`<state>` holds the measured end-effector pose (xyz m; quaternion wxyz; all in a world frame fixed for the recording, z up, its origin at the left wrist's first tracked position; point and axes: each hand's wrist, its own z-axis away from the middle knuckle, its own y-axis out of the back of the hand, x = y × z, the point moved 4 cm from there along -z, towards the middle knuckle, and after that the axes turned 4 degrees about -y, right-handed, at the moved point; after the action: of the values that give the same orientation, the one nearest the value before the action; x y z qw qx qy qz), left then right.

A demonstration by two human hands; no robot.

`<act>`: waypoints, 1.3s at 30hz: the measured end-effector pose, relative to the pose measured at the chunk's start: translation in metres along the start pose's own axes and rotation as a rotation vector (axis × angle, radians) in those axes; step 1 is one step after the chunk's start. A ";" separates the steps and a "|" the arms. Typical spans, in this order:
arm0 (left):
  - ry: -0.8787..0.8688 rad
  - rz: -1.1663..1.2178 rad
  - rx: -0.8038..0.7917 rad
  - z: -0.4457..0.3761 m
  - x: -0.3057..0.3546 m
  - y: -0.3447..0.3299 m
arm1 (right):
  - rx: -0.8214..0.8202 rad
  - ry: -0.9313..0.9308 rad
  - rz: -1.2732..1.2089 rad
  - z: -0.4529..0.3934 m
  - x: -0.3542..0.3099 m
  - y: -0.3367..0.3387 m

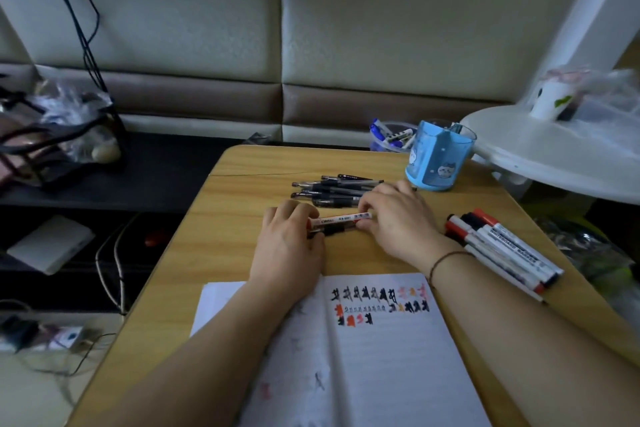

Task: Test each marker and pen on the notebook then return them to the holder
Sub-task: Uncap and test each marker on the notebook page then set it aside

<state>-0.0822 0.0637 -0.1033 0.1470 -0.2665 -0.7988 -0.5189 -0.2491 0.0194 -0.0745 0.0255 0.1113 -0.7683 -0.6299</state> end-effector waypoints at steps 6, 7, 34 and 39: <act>0.010 0.075 0.022 0.000 -0.006 0.000 | 0.112 0.024 -0.114 0.015 -0.002 0.019; -0.013 0.082 0.048 0.000 -0.005 0.001 | 0.164 0.021 -0.196 0.020 -0.001 0.025; -0.581 0.437 -0.224 0.029 0.066 0.008 | -0.141 0.059 -1.324 0.100 0.014 0.044; -0.374 0.630 -0.136 0.024 0.042 0.009 | -0.160 -0.094 -1.363 0.124 0.031 0.041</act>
<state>-0.1102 0.1002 -0.0851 0.1328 -0.5985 -0.6544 -0.4425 -0.3074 0.1399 -0.0632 -0.4014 0.5402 -0.4783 -0.5642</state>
